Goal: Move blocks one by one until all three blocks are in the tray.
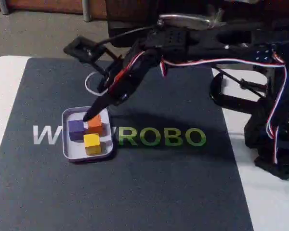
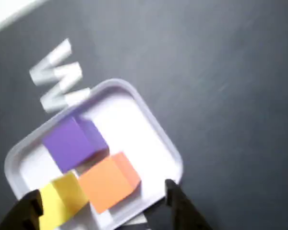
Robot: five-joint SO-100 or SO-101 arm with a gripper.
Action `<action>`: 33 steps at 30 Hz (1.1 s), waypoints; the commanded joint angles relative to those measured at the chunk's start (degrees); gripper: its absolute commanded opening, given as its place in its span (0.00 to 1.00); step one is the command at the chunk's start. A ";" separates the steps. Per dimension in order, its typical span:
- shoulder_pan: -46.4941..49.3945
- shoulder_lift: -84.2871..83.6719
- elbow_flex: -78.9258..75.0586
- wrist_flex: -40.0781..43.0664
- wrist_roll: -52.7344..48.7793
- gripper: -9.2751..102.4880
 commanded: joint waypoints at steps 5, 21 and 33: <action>0.18 5.80 -1.93 0.70 -0.53 0.33; -2.02 53.35 35.33 1.05 -6.15 0.26; -4.48 98.44 69.17 14.59 -16.17 0.01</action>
